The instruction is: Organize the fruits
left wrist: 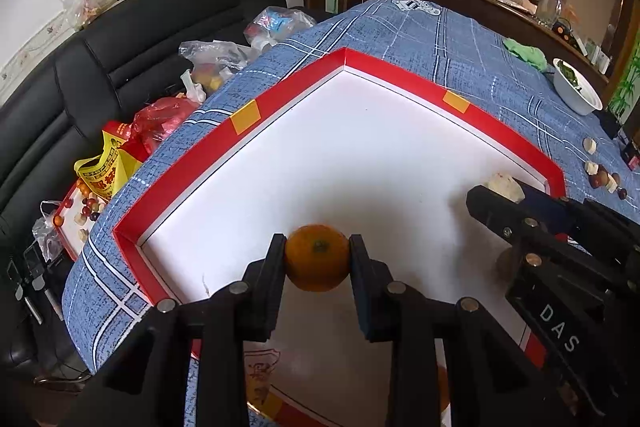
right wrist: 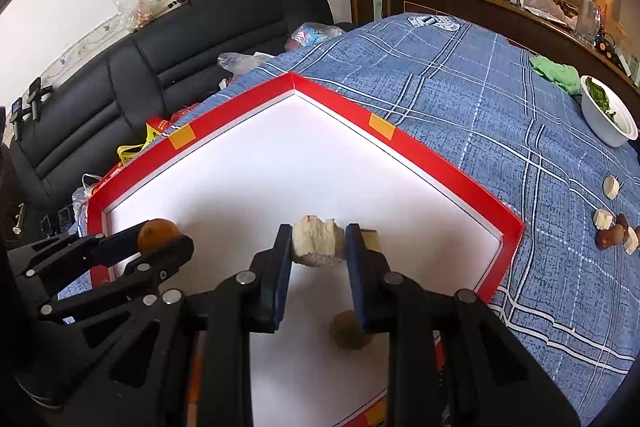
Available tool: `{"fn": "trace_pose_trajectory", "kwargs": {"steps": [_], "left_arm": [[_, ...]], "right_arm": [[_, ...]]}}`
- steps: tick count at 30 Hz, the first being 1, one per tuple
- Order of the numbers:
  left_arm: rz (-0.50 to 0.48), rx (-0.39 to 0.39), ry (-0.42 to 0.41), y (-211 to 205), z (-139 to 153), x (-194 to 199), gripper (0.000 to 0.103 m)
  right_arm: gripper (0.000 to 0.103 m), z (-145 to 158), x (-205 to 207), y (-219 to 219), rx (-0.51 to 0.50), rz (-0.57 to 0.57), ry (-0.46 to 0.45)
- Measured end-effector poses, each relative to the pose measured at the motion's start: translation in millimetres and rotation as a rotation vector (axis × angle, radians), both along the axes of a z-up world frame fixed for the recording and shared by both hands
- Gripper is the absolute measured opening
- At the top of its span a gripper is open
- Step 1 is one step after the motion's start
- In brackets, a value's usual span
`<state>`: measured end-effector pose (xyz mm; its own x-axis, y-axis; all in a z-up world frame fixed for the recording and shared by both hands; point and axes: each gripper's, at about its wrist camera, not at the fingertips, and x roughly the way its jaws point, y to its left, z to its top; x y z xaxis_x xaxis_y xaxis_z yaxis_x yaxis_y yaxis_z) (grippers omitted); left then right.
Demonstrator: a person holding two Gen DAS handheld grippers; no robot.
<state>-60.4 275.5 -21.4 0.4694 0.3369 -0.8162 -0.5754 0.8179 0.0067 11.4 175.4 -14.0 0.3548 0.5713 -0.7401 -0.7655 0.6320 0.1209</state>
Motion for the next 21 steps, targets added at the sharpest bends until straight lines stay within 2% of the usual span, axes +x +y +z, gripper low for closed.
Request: {"fn": "trace_pose_trajectory", "kwargs": {"steps": [17, 21], "left_arm": [[0.015, 0.003, 0.015, 1.3, -4.9, -2.1, 0.03], [0.037, -0.016, 0.007, 4.2, -4.6, -4.1, 0.032]], "right_arm": [[0.029, -2.2, -0.8, 2.9, -0.023, -0.02, 0.01], [0.029, -3.3, -0.2, 3.1, -0.032, -0.024, 0.021]]}}
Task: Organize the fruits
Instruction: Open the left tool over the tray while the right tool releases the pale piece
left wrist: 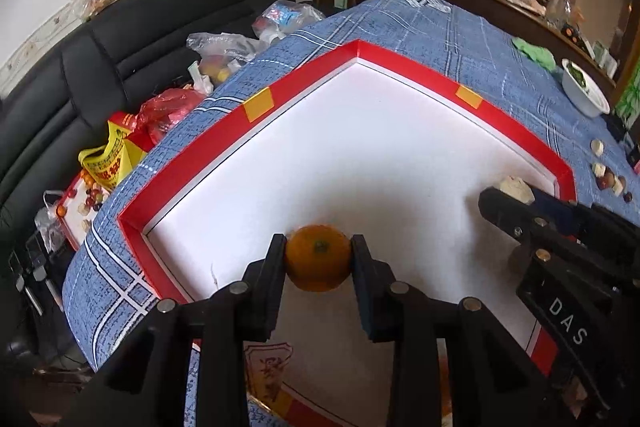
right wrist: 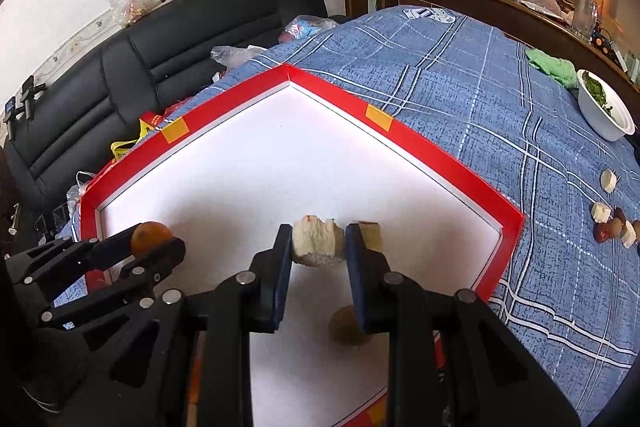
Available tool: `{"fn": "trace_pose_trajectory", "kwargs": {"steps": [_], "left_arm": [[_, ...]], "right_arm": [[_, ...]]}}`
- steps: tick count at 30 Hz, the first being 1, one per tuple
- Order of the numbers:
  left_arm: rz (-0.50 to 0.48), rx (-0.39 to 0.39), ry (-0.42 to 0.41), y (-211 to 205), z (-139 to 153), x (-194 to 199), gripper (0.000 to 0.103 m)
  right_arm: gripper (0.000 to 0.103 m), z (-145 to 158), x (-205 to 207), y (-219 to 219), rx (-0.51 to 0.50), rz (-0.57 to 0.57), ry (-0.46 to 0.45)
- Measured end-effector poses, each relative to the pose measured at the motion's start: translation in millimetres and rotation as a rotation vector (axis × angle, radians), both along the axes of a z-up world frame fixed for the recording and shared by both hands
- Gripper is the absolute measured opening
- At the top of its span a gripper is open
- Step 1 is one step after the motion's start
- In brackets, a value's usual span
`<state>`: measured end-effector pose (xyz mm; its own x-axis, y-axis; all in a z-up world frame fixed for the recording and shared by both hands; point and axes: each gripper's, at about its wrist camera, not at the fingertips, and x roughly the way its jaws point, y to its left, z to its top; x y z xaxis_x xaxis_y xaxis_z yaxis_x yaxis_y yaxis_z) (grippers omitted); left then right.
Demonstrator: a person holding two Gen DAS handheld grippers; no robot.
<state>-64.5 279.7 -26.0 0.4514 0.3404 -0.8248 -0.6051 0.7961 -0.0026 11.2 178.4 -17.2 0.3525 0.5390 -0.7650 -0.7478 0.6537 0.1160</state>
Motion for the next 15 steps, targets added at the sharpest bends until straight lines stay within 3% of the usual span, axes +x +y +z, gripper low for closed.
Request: {"fn": "trace_pose_trajectory", "kwargs": {"steps": [2, 3, 4, 6, 11, 15], "left_arm": [[0.014, -0.012, -0.002, 2, 0, -3, 0.043], [0.024, -0.018, -0.004, 3, 0, -5, 0.059], [0.034, -0.018, -0.013, 3, 2, -7, 0.067], [0.048, -0.017, -0.048, 3, 5, -13, 0.067], [0.064, -0.062, -0.081, -6, 13, -13, 0.069], [0.017, -0.06, -0.117, -31, 23, -4, 0.075]], "right_arm": [[0.029, 0, 0, 0, -0.003, -0.003, 0.006], [0.032, -1, 0, -1, -0.005, -0.002, 0.014], [0.041, 0, 0, -2, -0.003, -0.002, 0.014], [0.047, 4, -3, -7, 0.009, -0.002, 0.009], [0.048, 14, -5, -34, 0.05, -0.033, -0.001], [0.048, 23, 4, -86, 0.084, -0.114, -0.036]]}}
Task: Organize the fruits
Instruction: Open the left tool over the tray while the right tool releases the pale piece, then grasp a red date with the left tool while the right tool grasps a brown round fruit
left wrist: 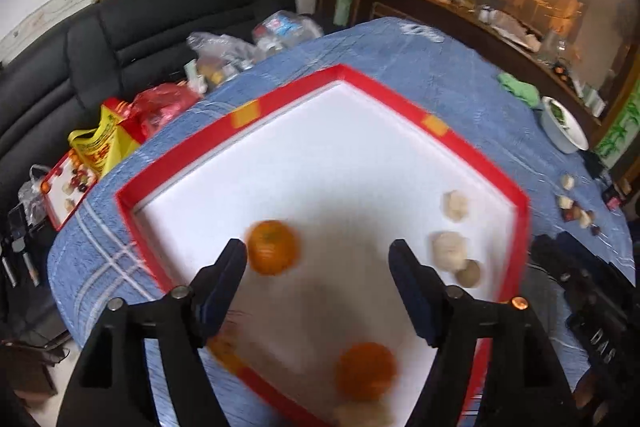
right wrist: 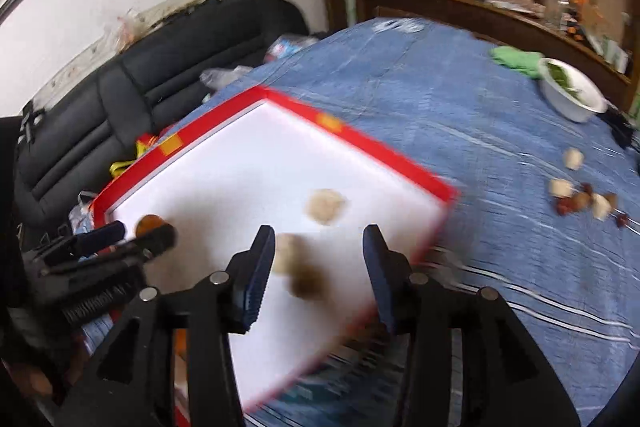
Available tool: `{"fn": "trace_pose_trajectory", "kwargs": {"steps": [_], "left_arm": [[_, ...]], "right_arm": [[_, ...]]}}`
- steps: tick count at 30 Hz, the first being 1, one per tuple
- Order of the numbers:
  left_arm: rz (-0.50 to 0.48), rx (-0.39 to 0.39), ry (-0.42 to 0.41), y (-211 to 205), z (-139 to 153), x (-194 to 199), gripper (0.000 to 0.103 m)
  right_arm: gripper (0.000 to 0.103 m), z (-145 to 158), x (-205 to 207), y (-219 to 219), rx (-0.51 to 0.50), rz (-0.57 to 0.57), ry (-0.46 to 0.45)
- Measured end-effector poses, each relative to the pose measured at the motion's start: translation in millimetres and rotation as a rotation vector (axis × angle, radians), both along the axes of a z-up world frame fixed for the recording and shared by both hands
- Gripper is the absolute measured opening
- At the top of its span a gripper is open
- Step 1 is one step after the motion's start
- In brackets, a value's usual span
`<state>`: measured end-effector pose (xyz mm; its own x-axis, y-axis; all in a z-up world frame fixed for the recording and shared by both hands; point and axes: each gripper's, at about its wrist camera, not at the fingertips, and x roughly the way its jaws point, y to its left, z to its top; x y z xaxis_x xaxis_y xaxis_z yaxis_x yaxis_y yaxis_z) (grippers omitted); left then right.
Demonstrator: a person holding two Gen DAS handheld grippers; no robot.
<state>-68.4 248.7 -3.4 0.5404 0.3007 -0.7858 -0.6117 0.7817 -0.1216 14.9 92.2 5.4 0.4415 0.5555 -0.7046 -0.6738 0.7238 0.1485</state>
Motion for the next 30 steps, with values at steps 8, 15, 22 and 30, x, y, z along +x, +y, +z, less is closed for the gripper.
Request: {"fn": "trace_pose_trajectory", "kwargs": {"steps": [8, 15, 22, 30], "left_arm": [[-0.204, 0.044, -0.006, -75, 8, 42, 0.076], [-0.34, 0.1, 0.028, -122, 5, 76, 0.076], [-0.361, 0.088, 0.048, -131, -3, 94, 0.076], [-0.379, 0.078, 0.039, -142, -5, 107, 0.076]], "right_arm": [[0.047, -17, 76, -138, 0.032, -0.348, 0.066], [0.044, -35, 146, -168, 0.09, -0.452, 0.173], [0.031, -44, 187, -144, 0.103, -0.424, 0.215], [0.023, -52, 196, -131, 0.118, -0.367, 0.254]]}}
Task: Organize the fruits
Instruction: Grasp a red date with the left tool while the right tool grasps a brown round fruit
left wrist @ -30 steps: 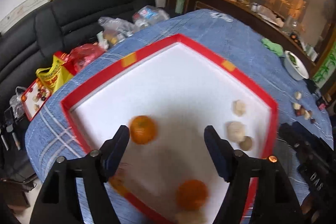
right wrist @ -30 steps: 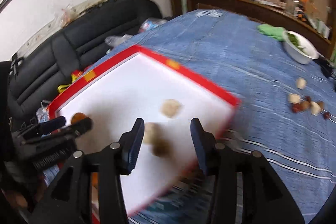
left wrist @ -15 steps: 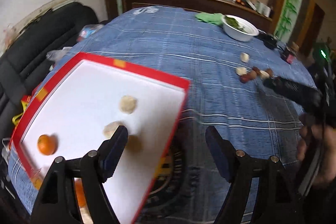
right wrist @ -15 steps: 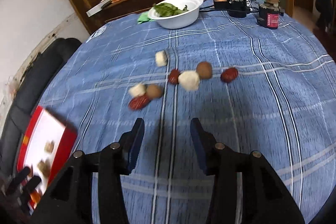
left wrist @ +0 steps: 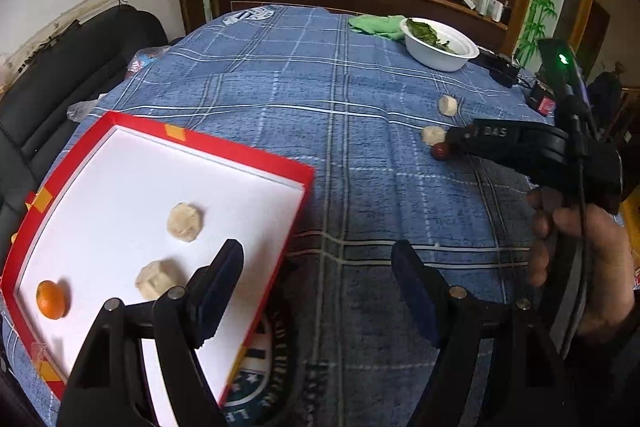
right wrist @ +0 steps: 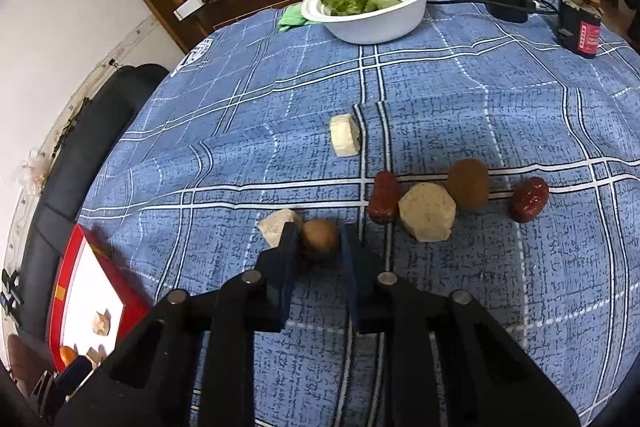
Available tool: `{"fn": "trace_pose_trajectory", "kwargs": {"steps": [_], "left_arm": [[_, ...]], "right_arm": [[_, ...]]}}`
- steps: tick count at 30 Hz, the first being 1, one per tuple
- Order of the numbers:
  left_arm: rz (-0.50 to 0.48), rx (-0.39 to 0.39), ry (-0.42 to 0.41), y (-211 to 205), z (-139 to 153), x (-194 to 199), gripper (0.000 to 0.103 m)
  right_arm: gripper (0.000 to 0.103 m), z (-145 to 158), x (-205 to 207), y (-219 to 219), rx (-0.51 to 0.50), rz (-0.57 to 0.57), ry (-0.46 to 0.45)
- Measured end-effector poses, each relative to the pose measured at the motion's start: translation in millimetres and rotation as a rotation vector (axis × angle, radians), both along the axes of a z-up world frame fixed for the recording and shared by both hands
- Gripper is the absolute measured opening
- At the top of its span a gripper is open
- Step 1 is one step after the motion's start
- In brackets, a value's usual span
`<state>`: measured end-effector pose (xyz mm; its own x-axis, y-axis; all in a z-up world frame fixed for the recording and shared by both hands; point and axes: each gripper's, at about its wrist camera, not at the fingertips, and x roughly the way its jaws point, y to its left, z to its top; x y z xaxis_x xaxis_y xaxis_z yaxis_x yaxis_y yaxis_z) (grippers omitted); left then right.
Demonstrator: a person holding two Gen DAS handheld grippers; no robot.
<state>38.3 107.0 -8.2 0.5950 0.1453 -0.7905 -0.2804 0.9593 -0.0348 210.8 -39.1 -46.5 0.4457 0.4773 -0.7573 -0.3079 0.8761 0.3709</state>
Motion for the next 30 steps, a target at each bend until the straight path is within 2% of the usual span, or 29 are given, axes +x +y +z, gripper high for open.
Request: {"fn": "trace_pose_trajectory", "kwargs": {"steps": [5, 8, 11, 16, 21, 27, 29, 30], "left_arm": [[-0.014, 0.022, -0.002, -7, 2, -4, 0.076], [-0.009, 0.017, 0.0, -8, 2, 0, 0.076], [-0.012, 0.001, -0.01, -13, 4, 9, 0.076], [-0.058, 0.007, -0.029, -40, 3, 39, 0.076], [-0.116, 0.008, -0.043, -68, -8, 87, 0.076], [-0.147, 0.019, -0.071, -79, -22, 115, 0.073], [-0.154, 0.026, -0.055, -80, -28, 121, 0.054], [-0.153, 0.014, -0.02, -78, -35, 126, 0.032]], "right_arm": [[0.024, 2, 0, 12, -0.074, 0.03, -0.038], [0.024, 1, -1, 4, -0.04, 0.032, -0.021], [0.024, 7, -12, -15, -0.042, 0.013, -0.046], [0.024, 23, -34, -60, -0.012, -0.037, -0.089], [0.024, 29, -51, -100, 0.021, -0.105, -0.14], [0.024, 20, -45, -110, 0.078, -0.108, -0.124], [0.024, 21, -45, -110, 0.095, -0.096, -0.123], [0.024, 22, -45, -110, 0.098, -0.093, -0.124]]}}
